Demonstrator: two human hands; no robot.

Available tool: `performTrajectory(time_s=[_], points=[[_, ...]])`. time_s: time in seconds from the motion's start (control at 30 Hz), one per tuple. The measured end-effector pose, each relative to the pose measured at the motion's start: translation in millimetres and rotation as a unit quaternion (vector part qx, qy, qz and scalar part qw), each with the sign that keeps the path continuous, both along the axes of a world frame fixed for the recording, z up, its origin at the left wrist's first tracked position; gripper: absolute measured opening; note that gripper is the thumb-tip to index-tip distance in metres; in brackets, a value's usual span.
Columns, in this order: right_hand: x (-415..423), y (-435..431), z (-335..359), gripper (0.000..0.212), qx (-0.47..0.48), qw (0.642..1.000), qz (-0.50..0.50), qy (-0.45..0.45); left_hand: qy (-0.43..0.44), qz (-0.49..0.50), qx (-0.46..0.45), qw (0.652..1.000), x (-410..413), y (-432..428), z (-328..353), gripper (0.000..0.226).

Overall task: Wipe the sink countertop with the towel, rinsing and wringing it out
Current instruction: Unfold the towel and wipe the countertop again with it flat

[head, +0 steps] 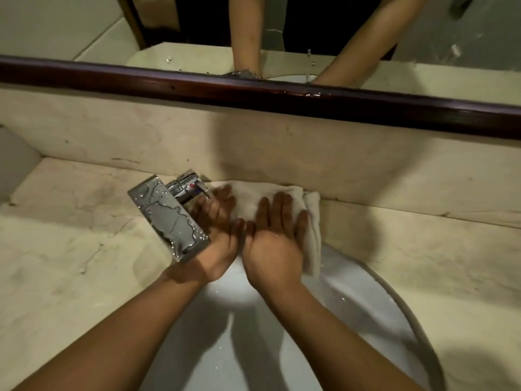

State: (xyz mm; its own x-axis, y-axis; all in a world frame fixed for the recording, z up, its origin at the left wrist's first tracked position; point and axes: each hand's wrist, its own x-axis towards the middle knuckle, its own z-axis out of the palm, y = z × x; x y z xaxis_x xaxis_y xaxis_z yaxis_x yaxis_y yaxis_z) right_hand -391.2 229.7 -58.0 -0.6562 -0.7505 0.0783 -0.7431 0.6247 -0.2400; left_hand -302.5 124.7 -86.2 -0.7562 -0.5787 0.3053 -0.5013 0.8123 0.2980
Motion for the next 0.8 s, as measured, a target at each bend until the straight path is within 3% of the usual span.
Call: performTrajectory(time_s=[0.13,0.27,0.43,0.7,0.8], points=[[-8,13,-1,0.063,0.0,1.0,0.025,0.005,0.015,0.026,-0.004,1.0,-7,6,0,0.064],[-12,16,9,0.065,0.026,0.999,0.024,-0.031,-0.027,0.045,-0.025,0.998,-8,13,4,0.064],[-27,34,18,0.066,0.042,0.996,0.006,-0.078,-0.098,0.039,0.064,0.992,-32,38,34,0.073],[-122,149,28,0.067,0.089,0.99,-0.067,-0.091,-0.087,-0.047,0.05,0.994,-130,146,37,0.06],[-171,205,26,0.064,0.09,0.989,-0.091,-0.076,-0.091,-0.074,0.06,0.991,-176,198,39,0.066]])
